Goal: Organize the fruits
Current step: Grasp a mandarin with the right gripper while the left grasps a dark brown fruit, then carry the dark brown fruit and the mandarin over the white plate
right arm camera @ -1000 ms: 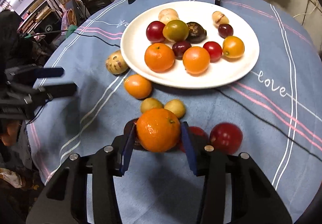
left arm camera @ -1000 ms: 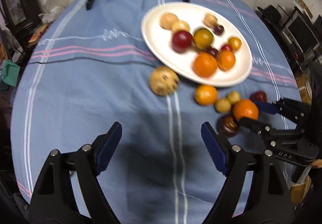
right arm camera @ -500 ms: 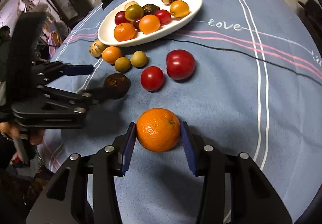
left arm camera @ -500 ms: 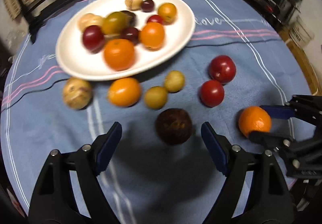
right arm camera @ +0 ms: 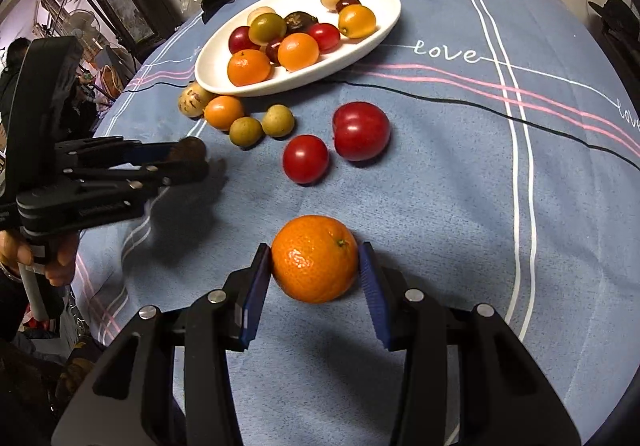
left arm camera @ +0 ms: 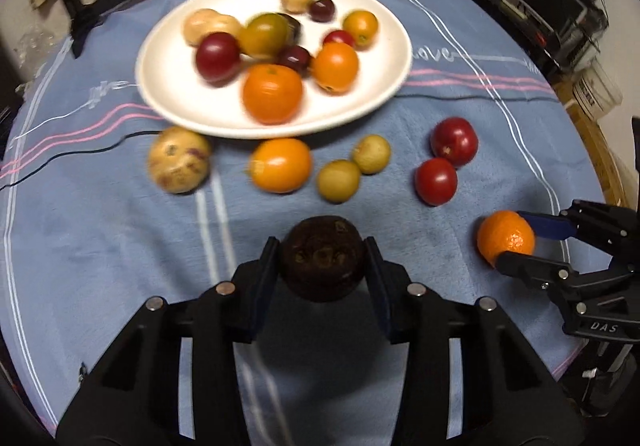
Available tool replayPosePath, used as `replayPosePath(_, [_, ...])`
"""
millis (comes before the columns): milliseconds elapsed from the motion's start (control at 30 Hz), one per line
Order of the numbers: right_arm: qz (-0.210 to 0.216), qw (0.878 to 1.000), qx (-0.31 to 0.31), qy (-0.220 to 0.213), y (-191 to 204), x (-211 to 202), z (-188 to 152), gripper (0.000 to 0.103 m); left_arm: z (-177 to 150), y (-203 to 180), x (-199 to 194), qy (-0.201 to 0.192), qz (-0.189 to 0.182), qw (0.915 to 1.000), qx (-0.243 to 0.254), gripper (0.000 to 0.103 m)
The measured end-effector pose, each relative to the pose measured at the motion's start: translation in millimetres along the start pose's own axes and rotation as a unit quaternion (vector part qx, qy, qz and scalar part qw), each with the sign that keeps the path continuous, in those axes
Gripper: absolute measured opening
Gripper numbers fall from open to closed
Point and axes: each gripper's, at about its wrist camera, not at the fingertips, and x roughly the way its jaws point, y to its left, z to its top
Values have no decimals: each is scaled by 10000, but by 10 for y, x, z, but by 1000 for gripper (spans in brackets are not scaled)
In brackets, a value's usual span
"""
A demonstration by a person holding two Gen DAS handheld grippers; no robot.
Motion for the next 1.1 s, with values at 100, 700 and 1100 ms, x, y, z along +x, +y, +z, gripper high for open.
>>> replayPosePath(100, [66, 10000, 21, -24, 21, -25, -3, 45, -8, 70, -113, -90, 53, 9999, -94, 43])
replayPosePath(700, [-397, 9990, -198, -43, 202, 130, -91, 46, -204, 164, -133, 3, 123, 9997, -197, 43])
replayPosePath(1100, [-32, 9983, 226, -529, 225, -224, 47, 45, -40, 246, -404, -371, 70, 9990, -225, 43])
